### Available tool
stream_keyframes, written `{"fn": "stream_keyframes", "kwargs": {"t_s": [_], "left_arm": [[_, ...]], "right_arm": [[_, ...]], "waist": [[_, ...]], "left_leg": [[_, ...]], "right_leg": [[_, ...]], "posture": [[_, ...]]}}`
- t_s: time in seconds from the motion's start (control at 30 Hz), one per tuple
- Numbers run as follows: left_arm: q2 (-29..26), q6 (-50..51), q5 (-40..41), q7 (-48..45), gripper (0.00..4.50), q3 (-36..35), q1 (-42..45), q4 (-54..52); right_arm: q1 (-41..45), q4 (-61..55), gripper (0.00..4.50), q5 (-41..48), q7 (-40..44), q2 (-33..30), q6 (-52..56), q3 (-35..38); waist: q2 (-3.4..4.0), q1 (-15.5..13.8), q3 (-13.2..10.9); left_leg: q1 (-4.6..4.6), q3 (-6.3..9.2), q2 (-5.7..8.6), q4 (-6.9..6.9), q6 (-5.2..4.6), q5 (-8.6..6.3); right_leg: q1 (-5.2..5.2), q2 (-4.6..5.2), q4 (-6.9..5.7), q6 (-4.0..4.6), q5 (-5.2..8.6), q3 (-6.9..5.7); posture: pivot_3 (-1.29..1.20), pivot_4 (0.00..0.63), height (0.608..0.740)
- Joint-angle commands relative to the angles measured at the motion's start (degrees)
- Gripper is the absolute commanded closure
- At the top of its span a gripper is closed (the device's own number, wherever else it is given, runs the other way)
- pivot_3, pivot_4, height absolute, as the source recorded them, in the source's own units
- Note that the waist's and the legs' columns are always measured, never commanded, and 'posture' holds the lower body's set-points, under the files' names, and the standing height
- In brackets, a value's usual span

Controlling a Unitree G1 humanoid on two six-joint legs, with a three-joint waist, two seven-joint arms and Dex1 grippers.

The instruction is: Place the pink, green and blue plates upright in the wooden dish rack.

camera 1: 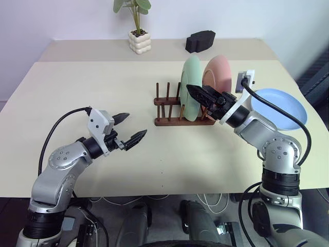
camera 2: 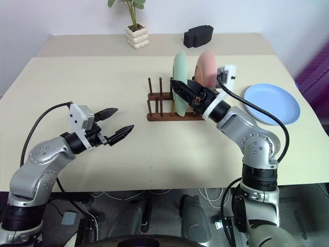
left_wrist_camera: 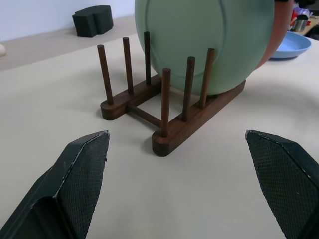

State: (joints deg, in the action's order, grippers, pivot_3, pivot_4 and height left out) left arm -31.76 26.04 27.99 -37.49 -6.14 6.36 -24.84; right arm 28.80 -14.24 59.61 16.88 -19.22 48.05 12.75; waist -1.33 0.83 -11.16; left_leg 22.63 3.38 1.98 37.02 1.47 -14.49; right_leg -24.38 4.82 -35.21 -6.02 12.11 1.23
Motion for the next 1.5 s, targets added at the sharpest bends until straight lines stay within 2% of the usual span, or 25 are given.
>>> {"fn": "stream_keyframes", "kwargs": {"t_s": [0.03,0.53,0.7,0.83,0.9,0.93,1.03,1.1,1.2,1.33,1.5], "left_arm": [[-0.4,-0.7,0.1,-0.1,0.0,-0.7,-0.3,-2.0],[-0.4,-0.5,0.1,-0.1,0.0,-0.2,-0.3,-1.7],[-0.4,-0.6,0.2,-0.2,0.0,-0.2,-0.5,-1.8],[-0.3,-0.8,0.3,-0.5,0.0,0.1,-0.4,-1.4],[-0.1,-0.8,0.2,-0.7,0.0,0.5,0.1,-0.9],[-0.1,-0.9,0.2,-0.8,0.0,0.7,0.3,-0.7],[0.0,-0.9,0.1,-1.4,0.0,1.2,0.9,0.0],[0.0,-1.0,-0.2,-1.9,0.0,1.6,1.6,0.8],[0.0,-1.2,-0.4,-2.4,0.0,2.1,2.4,1.6],[0.1,-1.5,-0.5,-3.0,0.0,2.5,3.2,2.6],[0.3,-1.5,-0.5,-3.9,0.0,3.4,4.0,3.3]], "right_arm": [[0.2,-1.8,0.06,-0.6,1.5,-0.4,-2.0,0.6],[8.6,-5.5,0.06,-0.2,4.5,-5.3,-4.9,2.7],[11.3,0.0,0.06,-4.5,9.1,-14.4,-8.6,7.9],[9.6,6.3,0.06,-9.5,13.4,-22.0,-12.0,11.2],[7.3,10.8,0.57,-13.0,16.3,-26.3,-14.1,13.2],[6.3,12.7,0.57,-14.3,17.4,-28.0,-15.2,14.0],[3.7,18.4,0.04,-18.5,19.5,-31.8,-18.7,15.9],[1.6,22.2,0.04,-22.8,20.2,-34.2,-21.9,16.1],[-2.7,25.5,0.04,-27.1,23.7,-36.7,-24.6,14.6],[-10.1,30.1,0.04,-38.7,26.8,-40.5,-30.6,6.7],[-7.1,37.7,0.04,-47.0,25.9,-38.4,-33.6,-1.7]], "waist": [[0.0,0.0,0.0],[0.06,0.0,0.0],[0.08,-0.3,0.0],[0.08,-0.2,0.0],[0.09,-0.2,-0.1],[0.09,-0.2,-0.1],[0.11,-0.2,-0.1],[0.13,-0.2,0.0],[0.16,-0.1,0.0],[0.17,0.0,0.0],[0.3,0.3,0.0]], "left_leg": [[0.0,0.0,0.0,0.0,0.0,0.0],[0.01,0.0,-0.03,0.0,0.0,0.0],[0.07,0.0,-0.01,0.02,0.0,0.0],[0.19,-0.11,0.02,0.08,-0.03,-0.02],[0.19,-0.13,0.0,0.07,-0.04,-0.02],[0.18,-0.14,0.0,0.06,-0.04,-0.02],[0.19,-0.21,0.01,0.08,-0.04,-0.02],[0.18,-0.23,0.01,0.08,-0.04,-0.02],[0.16,-0.27,0.03,0.08,-0.05,-0.02],[0.16,-0.28,0.04,0.1,-0.06,-0.03],[-0.01,-0.5,0.04,0.11,-0.06,-0.03]], "right_leg": [[0.0,0.0,0.0,0.0,0.0,0.0],[0.0,-0.02,0.03,0.0,0.0,0.0],[0.01,-0.02,0.1,0.01,0.01,-0.02],[0.02,-0.01,0.19,0.03,0.03,-0.05],[0.02,-0.02,0.19,0.03,0.03,-0.06],[0.01,-0.02,0.18,0.03,0.03,-0.06],[0.01,-0.01,0.19,0.03,0.03,-0.04],[0.01,-0.02,0.19,0.03,0.03,-0.03],[0.01,-0.03,0.18,0.03,0.03,-0.02],[0.02,-0.04,0.18,0.02,0.03,-0.01],[0.02,-0.05,0.1,0.03,0.03,0.17]], "posture": [[0.0,0.15,0.73],[0.0,0.15,0.73],[0.0,0.15,0.73],[0.0,0.15,0.73],[0.0,0.15,0.73],[0.0,0.15,0.73],[0.0,0.15,0.73],[0.0,0.15,0.73],[0.0,0.15,0.73],[0.0,0.15,0.73],[0.0,0.15,0.73]]}}
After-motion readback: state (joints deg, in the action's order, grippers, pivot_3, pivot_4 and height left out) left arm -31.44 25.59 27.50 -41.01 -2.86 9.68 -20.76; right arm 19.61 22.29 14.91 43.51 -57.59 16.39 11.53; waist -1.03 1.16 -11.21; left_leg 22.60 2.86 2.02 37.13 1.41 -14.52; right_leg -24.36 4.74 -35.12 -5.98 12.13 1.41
